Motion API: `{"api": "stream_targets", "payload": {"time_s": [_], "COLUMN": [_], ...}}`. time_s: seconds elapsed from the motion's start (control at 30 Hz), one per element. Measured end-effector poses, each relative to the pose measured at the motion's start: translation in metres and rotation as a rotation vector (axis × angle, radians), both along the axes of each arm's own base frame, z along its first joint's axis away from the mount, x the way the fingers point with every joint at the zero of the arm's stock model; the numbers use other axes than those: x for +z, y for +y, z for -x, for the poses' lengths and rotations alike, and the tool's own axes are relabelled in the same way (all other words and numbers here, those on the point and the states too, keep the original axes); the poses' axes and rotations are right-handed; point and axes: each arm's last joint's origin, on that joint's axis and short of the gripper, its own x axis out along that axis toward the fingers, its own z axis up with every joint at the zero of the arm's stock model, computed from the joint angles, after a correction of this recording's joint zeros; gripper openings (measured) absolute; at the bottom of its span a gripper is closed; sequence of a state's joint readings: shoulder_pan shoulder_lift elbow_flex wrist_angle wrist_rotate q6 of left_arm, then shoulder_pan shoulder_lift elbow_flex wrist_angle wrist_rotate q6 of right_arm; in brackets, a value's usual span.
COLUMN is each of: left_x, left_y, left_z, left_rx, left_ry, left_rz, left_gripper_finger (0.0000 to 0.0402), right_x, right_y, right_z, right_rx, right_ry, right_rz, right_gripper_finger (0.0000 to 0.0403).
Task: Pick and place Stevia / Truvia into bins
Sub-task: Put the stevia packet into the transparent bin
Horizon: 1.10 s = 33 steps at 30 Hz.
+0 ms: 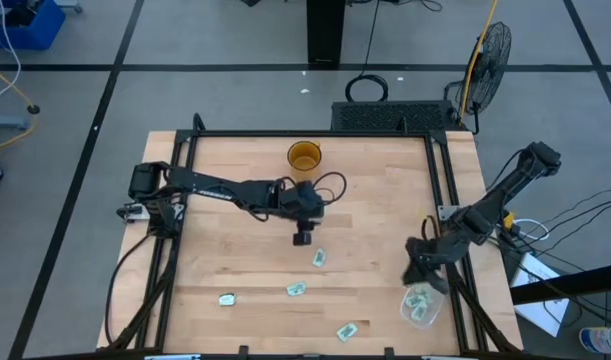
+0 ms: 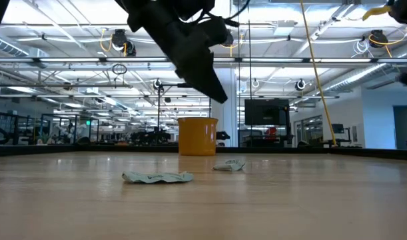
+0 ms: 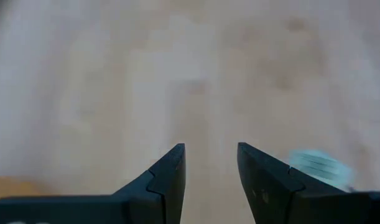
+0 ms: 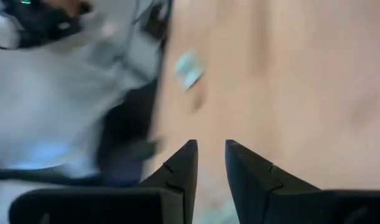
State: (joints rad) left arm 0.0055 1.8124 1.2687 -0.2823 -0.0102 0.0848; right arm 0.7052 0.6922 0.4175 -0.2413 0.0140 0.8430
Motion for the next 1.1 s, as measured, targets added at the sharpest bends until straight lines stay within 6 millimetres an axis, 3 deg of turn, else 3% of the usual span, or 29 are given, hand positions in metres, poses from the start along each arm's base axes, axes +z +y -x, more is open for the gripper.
{"api": "stream_targets", "payload": {"time_s": [0.17, 0.3, 0.5, 0.7, 0.97, 1.1], "left_x": [-0.014, -0.03, -0.052, -0.084, -0.088, -0.088], "left_y": [-0.012, -0.023, -0.033, -0.037, -0.037, -0.041], "left_z": [0.0, -0.001, -0.016, -0.02, -0.018, -0.018], "left_rx": [-0.003, -0.018, -0.052, -0.076, -0.082, -0.129], "left_ry": [0.063, 0.081, 0.034, 0.1, 0.131, 0.131], "left_rz": [0.124, 0.134, 0.143, 0.153, 0.146, 0.116], "left_gripper_finger": [0.0152, 0.0152, 0.0152, 0.0152, 0.0146, 0.009], "right_x": [0.001, 0.001, 0.001, 0.003, 0.003, 0.003], "right_y": [-0.016, -0.027, -0.037, -0.041, -0.047, -0.049], "right_z": [-0.011, -0.016, -0.023, -0.028, -0.031, -0.031], "right_rx": [-0.097, -0.162, -0.193, -0.21, -0.238, -0.25], "right_ry": [-0.26, -0.297, -0.303, -0.333, -0.317, -0.312], "right_rz": [0.444, 0.614, 0.716, 0.747, 0.761, 0.775], "right_gripper_finger": [0.0075, 0.0075, 0.0075, 0.0075, 0.0089, 0.0118]}}
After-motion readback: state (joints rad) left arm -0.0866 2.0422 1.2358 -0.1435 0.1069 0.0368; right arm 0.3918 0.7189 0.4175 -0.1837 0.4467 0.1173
